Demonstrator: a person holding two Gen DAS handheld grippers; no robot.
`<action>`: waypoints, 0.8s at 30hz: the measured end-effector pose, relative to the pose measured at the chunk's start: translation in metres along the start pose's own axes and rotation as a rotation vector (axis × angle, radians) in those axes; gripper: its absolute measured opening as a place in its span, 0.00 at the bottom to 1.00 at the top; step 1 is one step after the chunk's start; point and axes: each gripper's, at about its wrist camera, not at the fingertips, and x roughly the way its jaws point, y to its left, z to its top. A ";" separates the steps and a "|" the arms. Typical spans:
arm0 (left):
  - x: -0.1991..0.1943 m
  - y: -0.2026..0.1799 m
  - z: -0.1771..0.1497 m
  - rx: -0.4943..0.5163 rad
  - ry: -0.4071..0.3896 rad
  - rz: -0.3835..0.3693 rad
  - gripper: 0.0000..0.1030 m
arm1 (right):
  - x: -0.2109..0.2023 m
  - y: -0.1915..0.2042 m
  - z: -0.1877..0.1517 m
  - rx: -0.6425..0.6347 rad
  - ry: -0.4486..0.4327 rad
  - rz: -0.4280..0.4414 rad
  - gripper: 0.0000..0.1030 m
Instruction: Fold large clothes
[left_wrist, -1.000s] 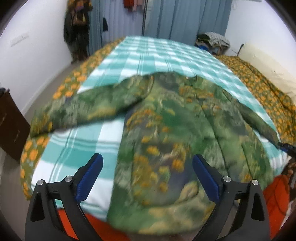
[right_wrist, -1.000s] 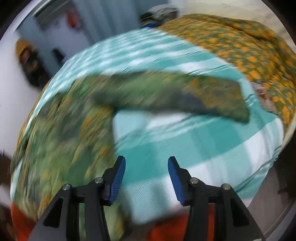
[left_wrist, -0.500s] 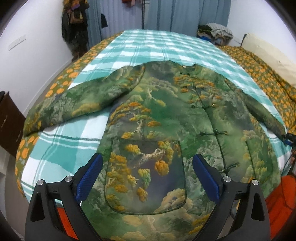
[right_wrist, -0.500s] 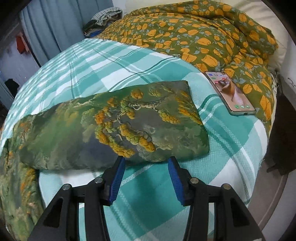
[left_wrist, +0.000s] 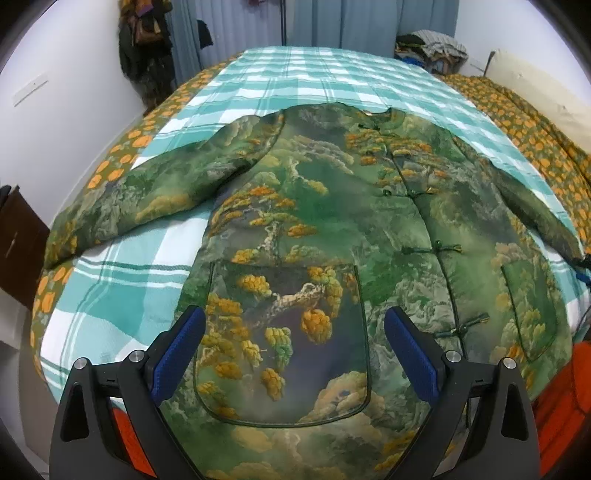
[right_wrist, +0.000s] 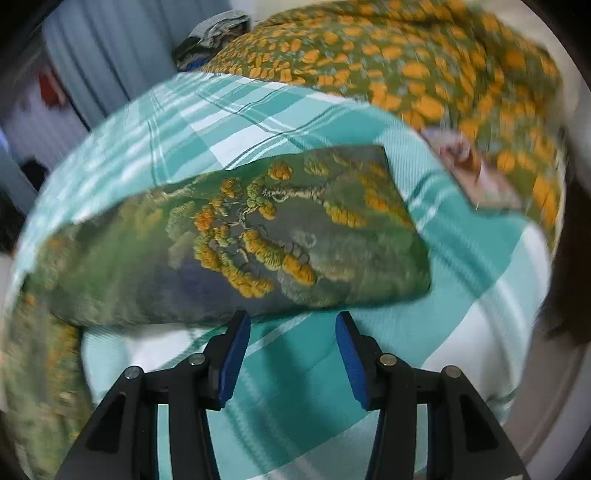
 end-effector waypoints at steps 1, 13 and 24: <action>0.000 0.000 0.000 -0.001 0.001 0.001 0.95 | 0.001 -0.007 0.000 0.051 0.008 0.049 0.48; 0.001 -0.001 -0.008 0.007 0.009 0.008 0.95 | 0.031 -0.065 0.013 0.534 -0.097 0.219 0.48; 0.008 -0.001 -0.016 -0.009 0.033 -0.007 0.95 | -0.053 0.090 0.026 -0.340 -0.379 -0.147 0.11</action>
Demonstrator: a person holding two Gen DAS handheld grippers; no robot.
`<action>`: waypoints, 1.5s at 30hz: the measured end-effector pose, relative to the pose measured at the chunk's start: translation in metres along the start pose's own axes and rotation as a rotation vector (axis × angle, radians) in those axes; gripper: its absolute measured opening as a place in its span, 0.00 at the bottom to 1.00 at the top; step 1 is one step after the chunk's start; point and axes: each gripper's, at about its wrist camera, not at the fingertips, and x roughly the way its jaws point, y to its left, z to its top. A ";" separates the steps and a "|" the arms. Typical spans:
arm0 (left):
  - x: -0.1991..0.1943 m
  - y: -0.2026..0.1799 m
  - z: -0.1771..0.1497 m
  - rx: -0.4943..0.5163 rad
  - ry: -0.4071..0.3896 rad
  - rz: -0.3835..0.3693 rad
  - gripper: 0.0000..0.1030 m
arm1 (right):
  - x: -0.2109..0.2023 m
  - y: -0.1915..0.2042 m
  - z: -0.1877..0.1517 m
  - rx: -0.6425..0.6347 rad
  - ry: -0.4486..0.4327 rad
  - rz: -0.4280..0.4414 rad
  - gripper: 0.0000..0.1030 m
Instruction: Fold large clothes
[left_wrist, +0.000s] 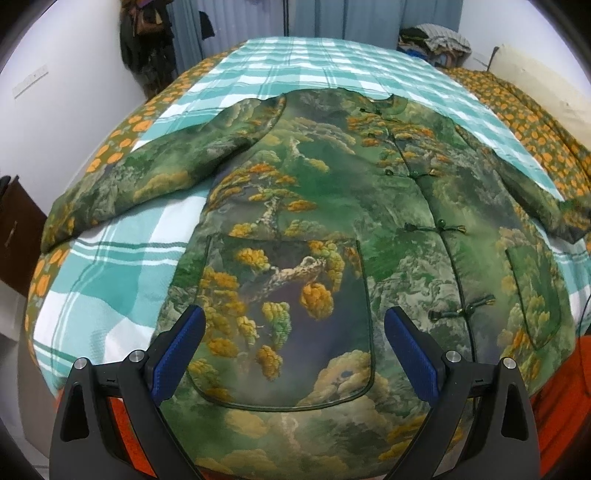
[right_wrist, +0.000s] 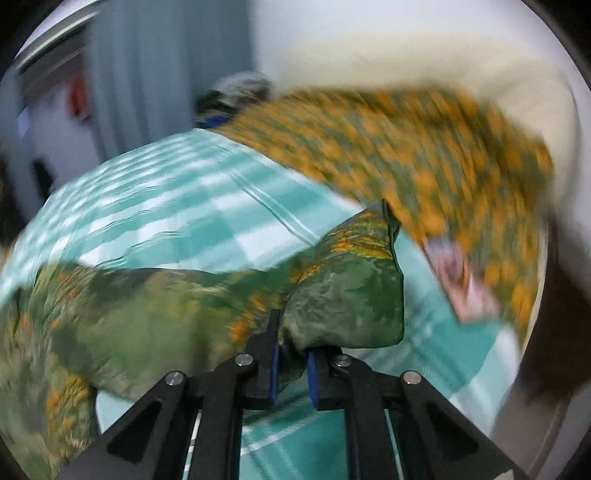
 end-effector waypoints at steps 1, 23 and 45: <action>0.000 -0.001 0.000 0.000 -0.001 -0.005 0.95 | -0.011 0.013 0.005 -0.060 -0.029 0.012 0.11; -0.015 0.024 -0.008 -0.066 -0.037 -0.023 0.95 | -0.124 0.237 -0.052 -0.541 -0.005 0.473 0.10; 0.061 -0.148 0.053 0.026 0.263 -0.580 0.95 | -0.153 0.190 -0.147 -0.362 0.214 0.751 0.64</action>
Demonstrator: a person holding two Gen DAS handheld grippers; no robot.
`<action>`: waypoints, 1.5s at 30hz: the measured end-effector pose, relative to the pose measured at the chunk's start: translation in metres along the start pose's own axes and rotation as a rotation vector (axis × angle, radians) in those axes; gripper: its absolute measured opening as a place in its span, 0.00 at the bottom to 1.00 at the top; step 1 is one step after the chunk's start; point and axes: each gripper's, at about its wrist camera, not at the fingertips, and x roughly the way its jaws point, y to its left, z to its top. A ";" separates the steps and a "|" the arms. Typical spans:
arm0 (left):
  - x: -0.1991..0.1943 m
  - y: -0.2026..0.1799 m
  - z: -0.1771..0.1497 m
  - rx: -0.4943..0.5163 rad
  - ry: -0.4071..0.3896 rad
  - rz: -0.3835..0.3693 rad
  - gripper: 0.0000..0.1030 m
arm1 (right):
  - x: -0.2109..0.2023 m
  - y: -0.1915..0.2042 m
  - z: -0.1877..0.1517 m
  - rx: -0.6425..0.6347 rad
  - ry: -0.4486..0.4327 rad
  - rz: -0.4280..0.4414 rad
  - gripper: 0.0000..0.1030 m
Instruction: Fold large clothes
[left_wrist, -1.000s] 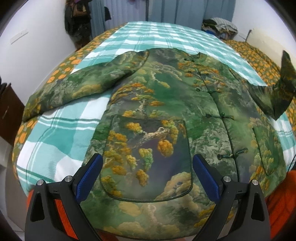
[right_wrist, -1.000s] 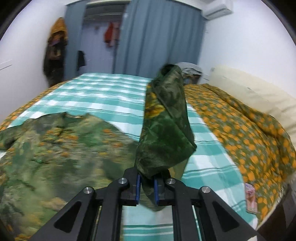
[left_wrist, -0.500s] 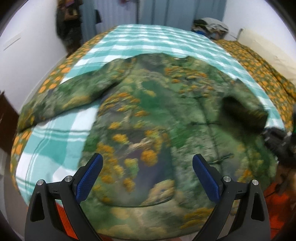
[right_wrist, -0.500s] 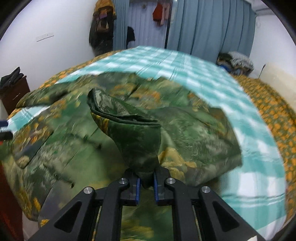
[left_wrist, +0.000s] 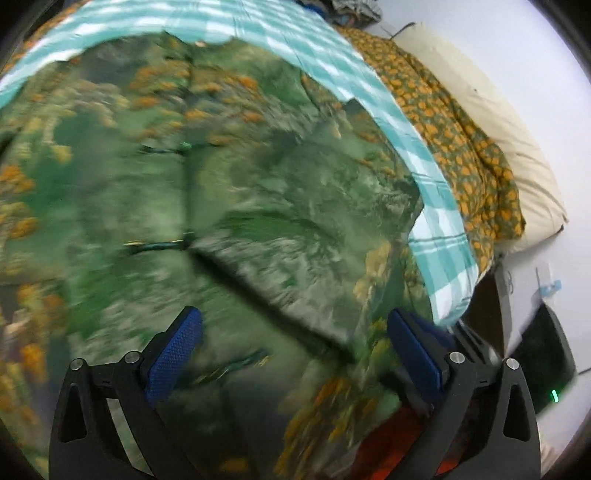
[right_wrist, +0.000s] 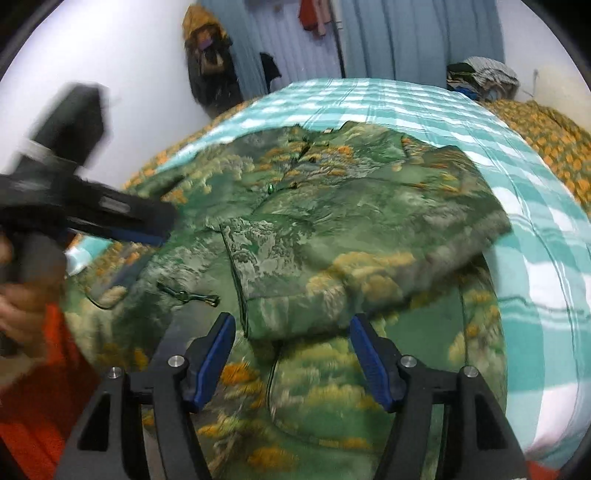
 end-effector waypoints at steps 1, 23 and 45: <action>0.007 -0.002 0.001 -0.012 0.002 0.007 0.90 | -0.005 -0.002 -0.003 0.009 -0.015 0.000 0.64; -0.037 0.033 0.086 0.038 -0.135 0.283 0.07 | -0.011 -0.068 0.019 0.142 -0.091 -0.123 0.64; 0.039 0.110 0.110 0.065 -0.155 0.443 0.10 | 0.169 -0.130 0.128 0.069 0.287 -0.187 0.56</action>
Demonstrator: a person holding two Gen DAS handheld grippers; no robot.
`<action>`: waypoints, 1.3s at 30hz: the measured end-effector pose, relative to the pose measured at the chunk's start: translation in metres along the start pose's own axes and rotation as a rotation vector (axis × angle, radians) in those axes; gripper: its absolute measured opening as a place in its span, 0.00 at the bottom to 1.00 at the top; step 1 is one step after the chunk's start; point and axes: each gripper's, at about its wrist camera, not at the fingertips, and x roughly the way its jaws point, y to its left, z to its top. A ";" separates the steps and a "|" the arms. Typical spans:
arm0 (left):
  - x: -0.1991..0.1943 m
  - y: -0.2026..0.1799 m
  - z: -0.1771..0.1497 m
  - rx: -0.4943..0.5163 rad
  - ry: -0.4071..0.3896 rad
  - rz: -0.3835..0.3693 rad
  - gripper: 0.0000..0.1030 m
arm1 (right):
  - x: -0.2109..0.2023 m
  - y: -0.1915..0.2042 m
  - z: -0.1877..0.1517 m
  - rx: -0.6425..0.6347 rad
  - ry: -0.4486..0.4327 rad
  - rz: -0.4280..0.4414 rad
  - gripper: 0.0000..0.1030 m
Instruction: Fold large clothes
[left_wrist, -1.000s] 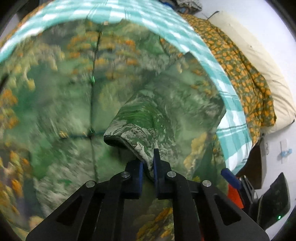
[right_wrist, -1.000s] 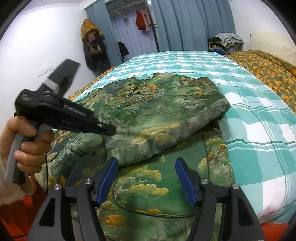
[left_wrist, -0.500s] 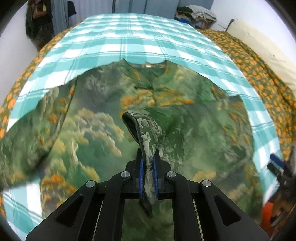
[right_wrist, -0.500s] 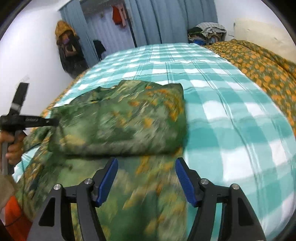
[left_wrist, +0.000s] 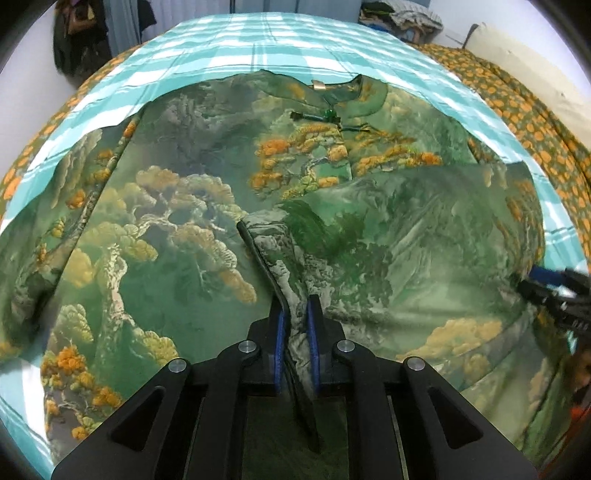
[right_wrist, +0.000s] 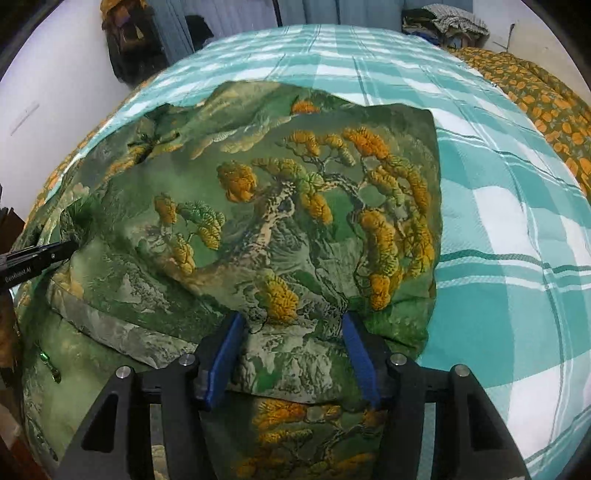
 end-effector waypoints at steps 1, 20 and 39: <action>0.001 -0.001 -0.001 0.008 -0.004 0.004 0.10 | 0.001 0.001 0.008 -0.016 0.034 -0.001 0.56; 0.005 0.009 -0.013 -0.024 -0.038 -0.027 0.15 | 0.040 -0.014 0.092 0.115 -0.039 -0.073 0.55; -0.056 0.010 -0.038 -0.032 -0.131 0.063 0.71 | -0.078 0.075 -0.033 -0.095 -0.192 -0.264 0.57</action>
